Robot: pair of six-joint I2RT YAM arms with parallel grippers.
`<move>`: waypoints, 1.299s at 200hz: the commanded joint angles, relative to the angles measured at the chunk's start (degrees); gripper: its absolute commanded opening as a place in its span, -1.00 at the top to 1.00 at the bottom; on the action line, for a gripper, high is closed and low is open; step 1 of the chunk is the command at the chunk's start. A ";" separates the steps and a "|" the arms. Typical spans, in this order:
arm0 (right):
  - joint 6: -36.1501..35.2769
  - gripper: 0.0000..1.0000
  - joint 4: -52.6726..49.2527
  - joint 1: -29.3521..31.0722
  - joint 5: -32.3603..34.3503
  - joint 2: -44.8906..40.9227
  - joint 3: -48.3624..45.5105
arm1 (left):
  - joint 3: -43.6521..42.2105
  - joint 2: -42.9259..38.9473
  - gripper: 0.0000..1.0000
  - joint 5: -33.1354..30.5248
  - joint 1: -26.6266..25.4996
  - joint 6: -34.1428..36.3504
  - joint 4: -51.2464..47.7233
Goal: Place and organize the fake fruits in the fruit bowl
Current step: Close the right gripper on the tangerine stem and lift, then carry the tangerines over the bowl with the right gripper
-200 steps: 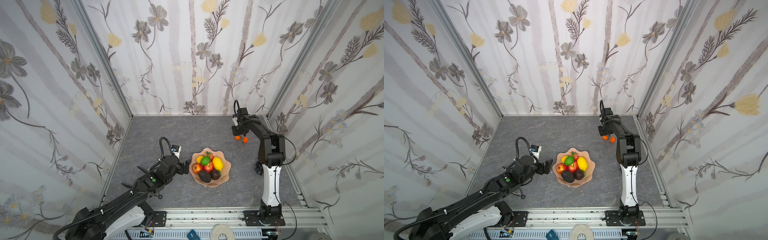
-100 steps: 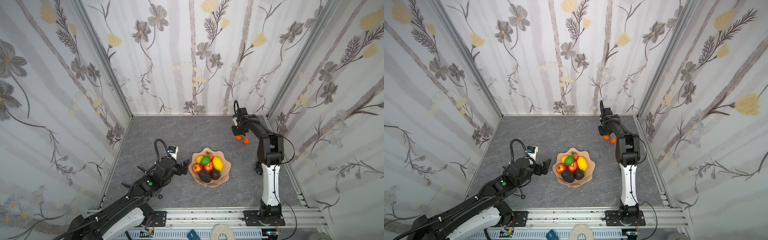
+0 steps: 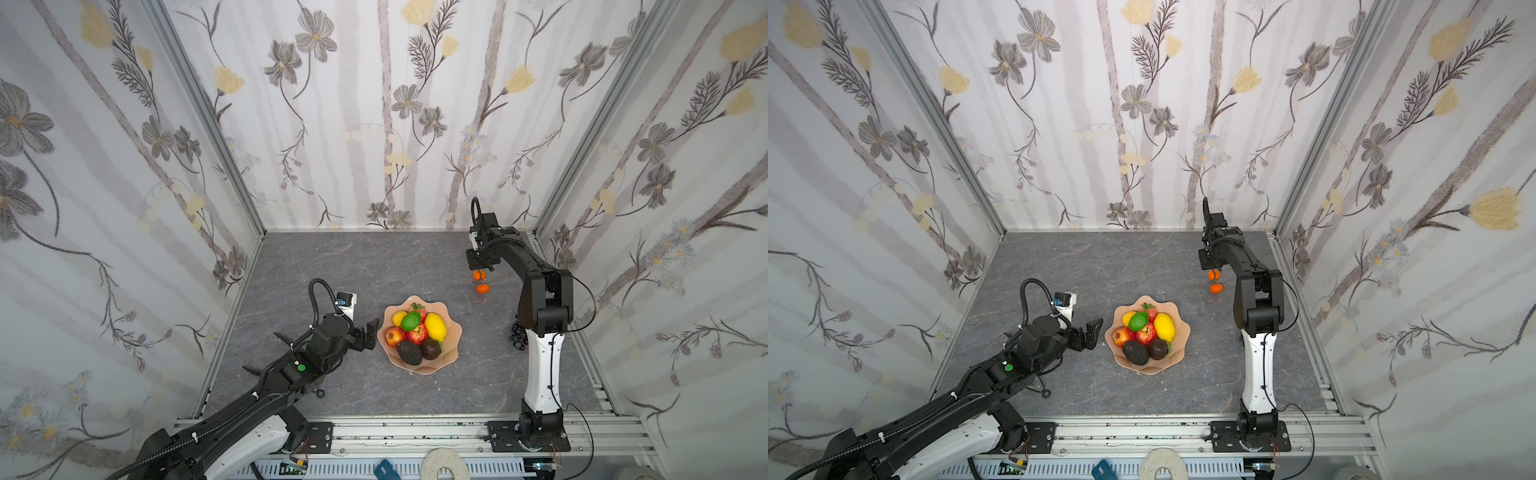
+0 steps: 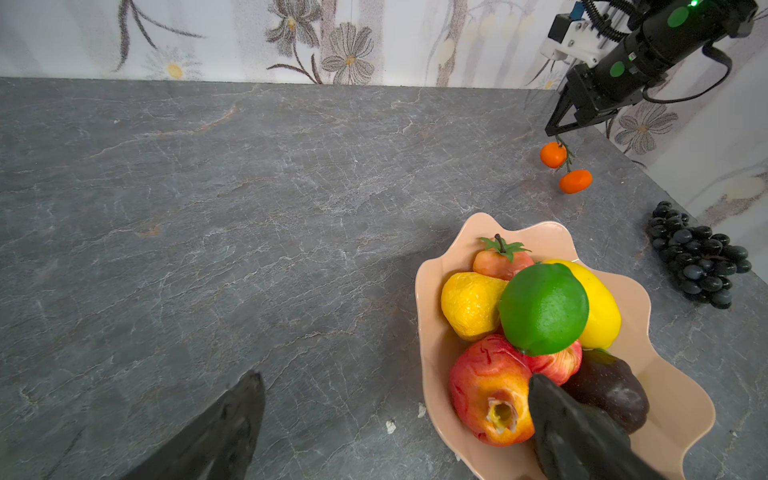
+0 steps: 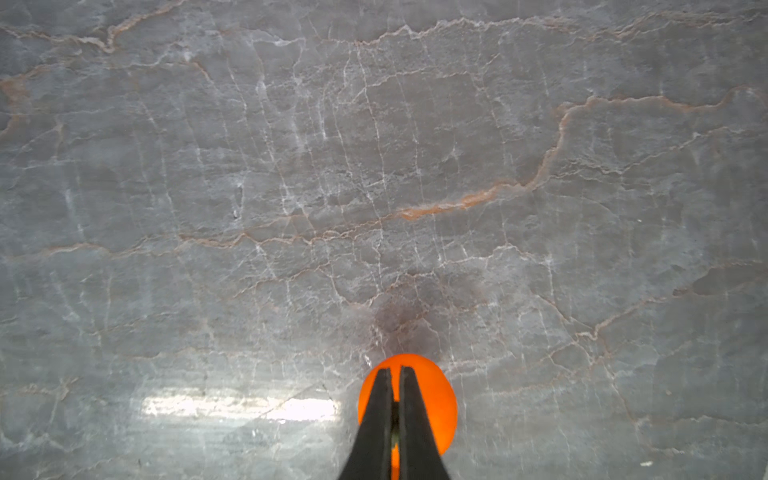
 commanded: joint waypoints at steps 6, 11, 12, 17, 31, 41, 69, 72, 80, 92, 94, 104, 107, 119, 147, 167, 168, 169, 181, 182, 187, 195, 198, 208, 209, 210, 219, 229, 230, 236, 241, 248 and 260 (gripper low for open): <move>1.91 1.00 2.07 0.46 0.71 -4.89 -4.16 | -0.15 -0.13 -1.00 -0.88 0.12 -0.62 0.81; 2.31 1.00 2.62 0.55 -0.13 -6.19 -5.31 | -0.32 -0.24 -1.00 -0.96 0.11 -0.75 0.79; 2.35 1.00 2.72 0.56 -0.31 -6.45 -5.60 | -0.35 -0.29 -1.00 -0.99 0.11 -0.78 0.79; 2.89 1.00 3.33 0.56 -1.11 -7.84 -6.88 | -0.58 -0.42 -1.00 -1.10 0.06 -0.84 0.77; 4.48 1.00 5.08 0.73 -3.27 -11.99 -10.85 | -1.36 -1.20 -1.00 -1.44 0.06 -1.13 0.71; 5.36 1.00 5.80 1.03 -4.24 -14.45 -13.34 | -1.81 -1.86 -1.00 -1.77 0.12 -1.15 0.24; 6.50 1.00 5.38 3.27 -4.01 -20.76 -18.28 | -2.96 -4.42 -1.00 -2.93 0.13 -0.81 -1.05; 6.59 1.00 5.38 3.66 -4.01 -21.38 -18.74 | -3.11 -4.81 -1.00 -2.95 0.17 -0.74 -1.10; 6.87 1.00 5.36 4.80 -4.09 -22.84 -20.30 | -3.49 -5.74 -1.00 -3.16 0.18 -0.50 -1.36; 7.53 1.00 5.46 6.71 -4.34 -25.34 -22.07 | -3.98 -7.06 -1.00 -3.54 0.15 -0.14 -1.92; 7.68 1.00 5.46 7.10 -4.35 -25.70 -22.35 | -4.02 -7.28 -1.00 -3.62 0.22 -0.06 -2.04; 8.13 1.00 5.46 9.07 -4.44 -27.33 -23.59 | -4.41 -8.42 -1.00 -3.92 0.21 0.23 -2.65; 8.39 1.00 5.42 9.65 -4.45 -27.77 -23.90 | -4.47 -8.74 -1.00 -4.03 0.17 0.32 -2.84; 9.39 1.00 5.36 11.91 -4.36 -29.44 -24.88 | -4.69 -10.01 -1.00 -4.19 0.21 0.60 -3.63; 13.21 1.00 5.80 16.91 -4.83 -32.30 -26.69 | -5.51 -12.78 -1.00 -4.61 0.21 0.87 -5.17; 17.31 1.00 6.65 20.27 -5.05 -33.84 -28.37 | -6.09 -14.85 -1.00 -4.98 0.18 0.96 -5.89; 17.54 1.00 6.76 20.48 -5.01 -33.94 -28.51 | -6.09 -14.93 -1.00 -4.97 0.20 0.96 -5.89; 17.79 1.00 6.90 20.67 -4.99 -34.04 -28.58 | -6.18 -15.02 -1.00 -5.02 0.16 0.96 -5.94; 20.76 1.00 8.30 22.28 -5.12 -35.17 -30.42 | -6.37 -15.99 -1.00 -5.12 0.20 0.87 -6.28; 20.98 1.00 8.38 22.45 -5.14 -35.27 -30.64 | -6.41 -16.08 -1.00 -5.13 0.16 0.87 -6.26; 22.10 1.00 9.00 23.11 -5.39 -35.62 -31.34 | -6.49 -16.47 -1.00 -4.92 0.14 0.79 -6.33; 24.04 1.00 9.75 24.24 -5.01 -36.18 -32.61 | -6.56 -17.00 -1.00 -4.58 0.15 0.78 -6.31; 24.77 1.00 10.03 24.65 -4.84 -36.37 -32.95 | -6.60 -17.18 -1.00 -4.51 0.19 0.78 -6.26; 26.83 1.00 11.03 26.04 -4.27 -37.19 -34.23 | -6.73 -17.64 -1.00 -4.57 0.19 0.78 -6.20; 27.05 1.00 11.15 26.13 -4.23 -37.29 -34.34 | -6.76 -17.65 -1.00 -4.55 0.20 0.78 -6.18; 27.29 1.00 11.29 26.26 -4.16 -37.38 -34.48 | -6.78 -17.65 -1.00 -4.54 0.20 0.78 -6.21; 29.35 1.00 12.65 27.20 -4.13 -38.22 -35.95 | -6.79 -17.66 -1.00 -4.54 0.19 0.78 -6.27; 31.43 1.00 14.34 27.79 -4.97 -39.32 -37.62 | -6.77 -17.49 -1.00 -4.53 0.16 0.78 -6.24; 31.63 1.00 14.52 27.80 -5.02 -39.41 -37.80 | -6.69 -17.44 -1.00 -4.53 0.18 0.78 -6.24; 32.88 1.00 15.55 28.10 -5.35 -40.00 -38.76 | -6.71 -17.25 -1.00 -4.36 0.21 0.78 -6.24; 33.78 1.00 16.22 28.23 -5.54 -40.46 -39.36 | -6.57 -17.15 -1.00 -4.32 0.21 0.70 -6.29; 34.66 1.00 16.79 28.54 -5.46 -40.81 -40.01 | -6.49 -16.98 -1.00 -4.19 0.19 0.69 -6.32; 35.84 1.00 16.74 29.03 -5.24 -40.99 -40.33 | -6.36 -17.00 -1.00 -4.09 0.20 0.62 -6.52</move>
